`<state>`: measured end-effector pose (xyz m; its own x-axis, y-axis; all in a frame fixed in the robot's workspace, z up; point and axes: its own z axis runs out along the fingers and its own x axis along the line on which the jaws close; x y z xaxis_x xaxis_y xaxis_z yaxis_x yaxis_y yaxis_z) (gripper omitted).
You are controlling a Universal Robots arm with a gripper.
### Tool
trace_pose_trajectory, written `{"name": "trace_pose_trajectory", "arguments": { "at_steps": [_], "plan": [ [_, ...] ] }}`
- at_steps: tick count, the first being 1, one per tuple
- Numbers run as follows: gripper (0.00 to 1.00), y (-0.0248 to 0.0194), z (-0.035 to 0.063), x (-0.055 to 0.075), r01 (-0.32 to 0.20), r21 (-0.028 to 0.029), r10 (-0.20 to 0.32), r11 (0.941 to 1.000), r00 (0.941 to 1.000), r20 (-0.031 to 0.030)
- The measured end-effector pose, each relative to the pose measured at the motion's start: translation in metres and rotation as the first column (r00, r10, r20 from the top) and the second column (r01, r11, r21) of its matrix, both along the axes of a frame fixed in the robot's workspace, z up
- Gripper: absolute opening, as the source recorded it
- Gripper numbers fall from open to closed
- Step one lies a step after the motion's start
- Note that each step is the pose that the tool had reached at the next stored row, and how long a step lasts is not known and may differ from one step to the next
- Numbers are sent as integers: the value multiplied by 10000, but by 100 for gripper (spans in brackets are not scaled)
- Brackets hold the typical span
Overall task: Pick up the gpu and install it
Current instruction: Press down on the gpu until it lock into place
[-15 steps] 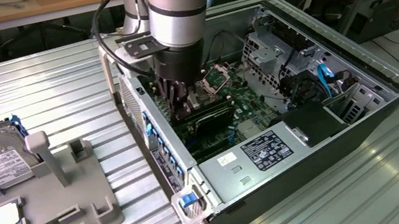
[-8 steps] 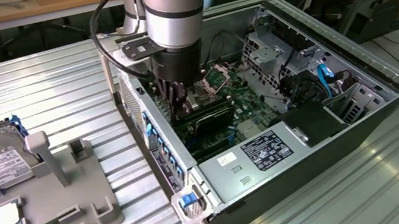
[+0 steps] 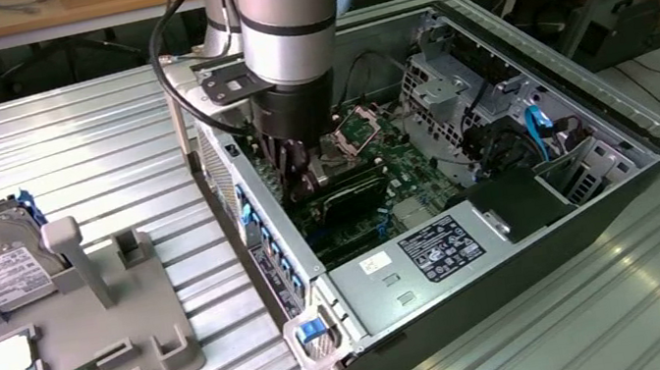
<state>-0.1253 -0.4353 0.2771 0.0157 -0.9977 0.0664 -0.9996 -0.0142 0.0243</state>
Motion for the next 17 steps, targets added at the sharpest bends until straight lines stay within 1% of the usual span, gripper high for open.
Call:
{"name": "trace_pose_trajectory", "arguments": {
  "at_steps": [2,8,11,13,16,17],
  "plan": [
    [11,1,-11,0,0,4,0,10000,10000,4],
    [11,-1,-56,-2,0,-9,0,10000,10000,-4],
    [11,0,-71,-2,0,0,0,10000,10000,1],
    [11,0,-72,-2,0,1,0,10000,10000,2],
    [11,2,-43,0,0,22,0,10000,10000,18],
    [11,1,-24,-1,0,12,0,10000,10000,12]
  ]
}}
